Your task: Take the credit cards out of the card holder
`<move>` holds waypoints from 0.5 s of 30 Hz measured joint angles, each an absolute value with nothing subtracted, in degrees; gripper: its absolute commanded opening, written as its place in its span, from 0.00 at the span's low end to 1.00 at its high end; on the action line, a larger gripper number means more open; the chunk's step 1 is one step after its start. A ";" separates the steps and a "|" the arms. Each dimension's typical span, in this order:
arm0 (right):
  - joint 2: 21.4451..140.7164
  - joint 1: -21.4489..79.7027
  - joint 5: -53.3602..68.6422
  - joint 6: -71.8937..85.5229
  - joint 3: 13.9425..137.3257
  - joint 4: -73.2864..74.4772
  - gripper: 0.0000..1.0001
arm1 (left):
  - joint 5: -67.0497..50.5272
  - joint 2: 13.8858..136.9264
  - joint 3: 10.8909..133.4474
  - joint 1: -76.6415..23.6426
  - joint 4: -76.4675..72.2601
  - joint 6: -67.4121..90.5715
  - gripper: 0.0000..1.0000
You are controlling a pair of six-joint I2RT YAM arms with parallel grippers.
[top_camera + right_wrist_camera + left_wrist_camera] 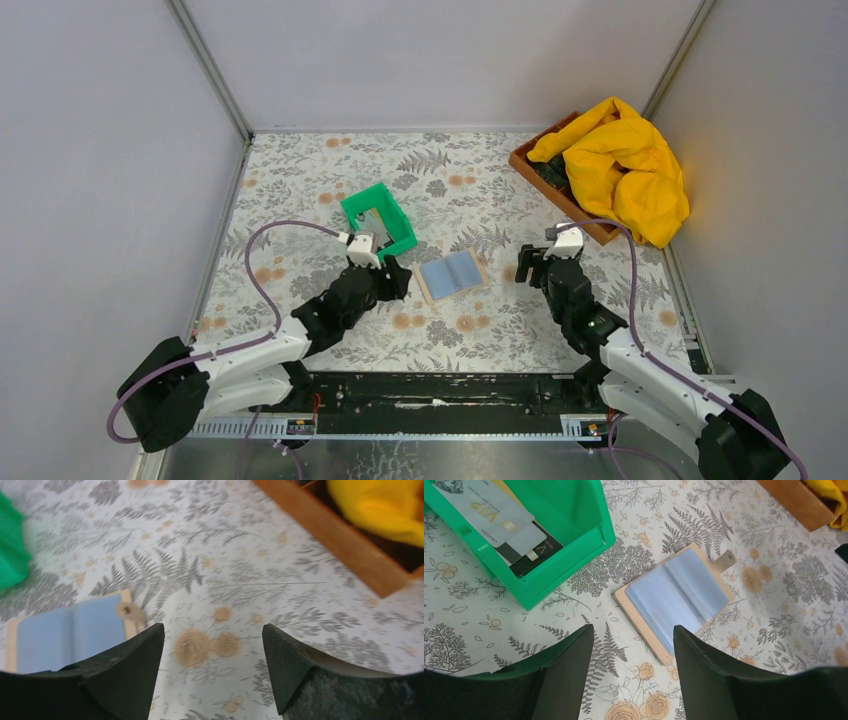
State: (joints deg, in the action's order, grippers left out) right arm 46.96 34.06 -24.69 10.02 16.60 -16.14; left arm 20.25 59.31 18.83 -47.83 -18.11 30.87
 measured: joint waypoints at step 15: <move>60.31 14.81 -34.79 2.85 5.06 -40.49 0.97 | 20.56 55.77 17.41 -47.83 -18.46 29.78 0.67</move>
